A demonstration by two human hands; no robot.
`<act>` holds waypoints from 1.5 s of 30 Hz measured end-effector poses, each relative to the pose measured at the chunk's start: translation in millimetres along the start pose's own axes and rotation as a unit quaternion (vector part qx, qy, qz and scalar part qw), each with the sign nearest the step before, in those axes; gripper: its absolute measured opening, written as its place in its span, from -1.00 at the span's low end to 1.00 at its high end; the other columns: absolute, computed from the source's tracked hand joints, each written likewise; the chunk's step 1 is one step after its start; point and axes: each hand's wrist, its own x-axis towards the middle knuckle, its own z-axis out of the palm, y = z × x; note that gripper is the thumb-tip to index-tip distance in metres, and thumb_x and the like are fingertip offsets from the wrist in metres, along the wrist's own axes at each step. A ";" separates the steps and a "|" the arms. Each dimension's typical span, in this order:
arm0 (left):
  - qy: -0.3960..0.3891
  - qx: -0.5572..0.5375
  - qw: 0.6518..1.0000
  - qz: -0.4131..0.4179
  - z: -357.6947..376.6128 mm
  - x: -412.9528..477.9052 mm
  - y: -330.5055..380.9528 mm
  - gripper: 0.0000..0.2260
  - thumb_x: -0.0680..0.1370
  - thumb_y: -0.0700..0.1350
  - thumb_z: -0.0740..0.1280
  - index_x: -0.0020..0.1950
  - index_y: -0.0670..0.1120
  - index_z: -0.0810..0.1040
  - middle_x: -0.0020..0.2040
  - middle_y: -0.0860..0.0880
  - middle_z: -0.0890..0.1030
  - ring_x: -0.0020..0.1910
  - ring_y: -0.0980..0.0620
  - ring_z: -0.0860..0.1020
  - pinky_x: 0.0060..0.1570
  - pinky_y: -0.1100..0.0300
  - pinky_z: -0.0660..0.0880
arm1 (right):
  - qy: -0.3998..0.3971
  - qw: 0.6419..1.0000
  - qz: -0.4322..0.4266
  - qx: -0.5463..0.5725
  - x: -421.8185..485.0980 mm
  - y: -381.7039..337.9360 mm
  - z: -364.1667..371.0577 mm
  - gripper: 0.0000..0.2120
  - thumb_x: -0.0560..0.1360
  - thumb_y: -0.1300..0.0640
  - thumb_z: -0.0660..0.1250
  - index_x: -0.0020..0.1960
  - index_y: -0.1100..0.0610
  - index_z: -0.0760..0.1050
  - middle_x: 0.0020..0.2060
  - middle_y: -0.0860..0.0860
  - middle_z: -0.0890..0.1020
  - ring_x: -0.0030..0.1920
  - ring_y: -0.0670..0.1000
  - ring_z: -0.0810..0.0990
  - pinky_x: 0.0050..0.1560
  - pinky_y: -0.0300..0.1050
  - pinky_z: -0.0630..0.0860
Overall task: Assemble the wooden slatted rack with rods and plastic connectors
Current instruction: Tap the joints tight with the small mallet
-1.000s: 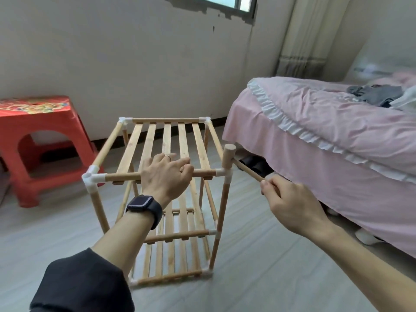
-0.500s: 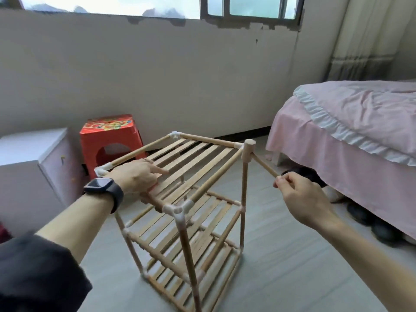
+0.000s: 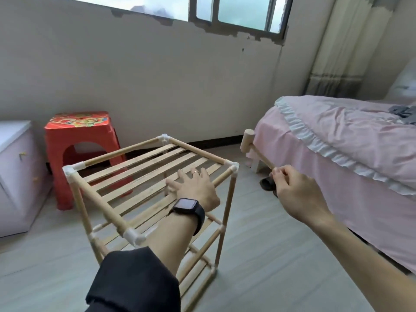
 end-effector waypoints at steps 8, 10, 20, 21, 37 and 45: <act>0.006 0.012 1.000 0.009 3.3 -1.3 -6.5 -0.31 0.55 -0.06 0.24 0.63 -0.02 0.02 0.64 -0.12 0.04 0.59 -0.33 -0.06 0.39 -0.53 0.00 | -0.073 0.994 0.009 -0.085 14.9 3.6 18.0 -0.68 0.68 -0.06 0.08 -0.07 0.06 0.50 -0.18 0.04 0.63 -0.13 0.15 0.56 -0.07 0.07 0.51; 0.005 0.012 1.000 0.015 3.6 -1.8 -6.9 -0.30 0.56 -0.08 0.23 0.64 -0.03 -0.01 0.65 -0.13 0.00 0.60 -0.34 -0.08 0.39 -0.54 -0.01 | -0.044 0.997 0.008 -0.061 17.1 1.5 20.2 -0.68 0.68 -0.07 0.10 -0.06 0.06 0.52 -0.19 0.00 0.63 -0.14 0.14 0.54 -0.05 0.08 0.51; 0.005 0.019 1.000 0.024 1.9 -6.3 -9.0 -0.34 0.59 -0.11 0.19 0.65 -0.04 -0.02 0.65 -0.12 0.02 0.59 -0.36 -0.07 0.39 -0.54 0.01 | 0.003 0.999 0.002 -0.035 13.4 -4.1 23.3 -0.71 0.69 -0.07 0.06 0.02 0.03 0.49 -0.15 0.00 0.62 -0.09 0.16 0.55 -0.03 0.10 0.51; 0.003 0.024 0.999 0.027 2.1 -5.4 -8.9 -0.35 0.59 -0.11 0.19 0.64 -0.04 -0.01 0.64 -0.11 0.07 0.58 -0.37 -0.04 0.37 -0.54 0.03 | 0.026 1.000 -0.003 -0.009 12.1 -2.9 24.3 -0.71 0.69 -0.06 0.05 0.02 0.04 0.48 -0.15 0.02 0.63 -0.10 0.17 0.54 -0.03 0.12 0.51; 0.066 0.095 0.941 0.318 -19.0 -53.3 -130.5 -0.11 0.56 -0.33 0.18 0.57 0.34 -0.28 0.64 0.14 0.02 0.56 0.05 0.14 0.48 0.09 0.20 | -0.015 0.999 0.018 0.046 8.9 -11.3 31.2 -0.67 0.68 -0.07 0.10 -0.07 0.03 0.55 -0.20 -0.03 0.64 -0.14 0.04 0.56 -0.06 0.04 0.48; 0.104 0.223 0.956 0.159 -23.0 -24.6 -232.4 -0.41 0.69 -0.08 0.15 0.59 0.36 -0.02 0.58 0.06 0.26 0.51 0.04 0.28 0.26 0.10 0.36 | -0.071 0.996 -0.018 0.042 -4.0 -25.5 69.1 -0.69 0.69 -0.05 0.09 -0.07 0.00 0.54 -0.20 -0.01 0.62 -0.14 0.03 0.56 -0.17 -0.03 0.42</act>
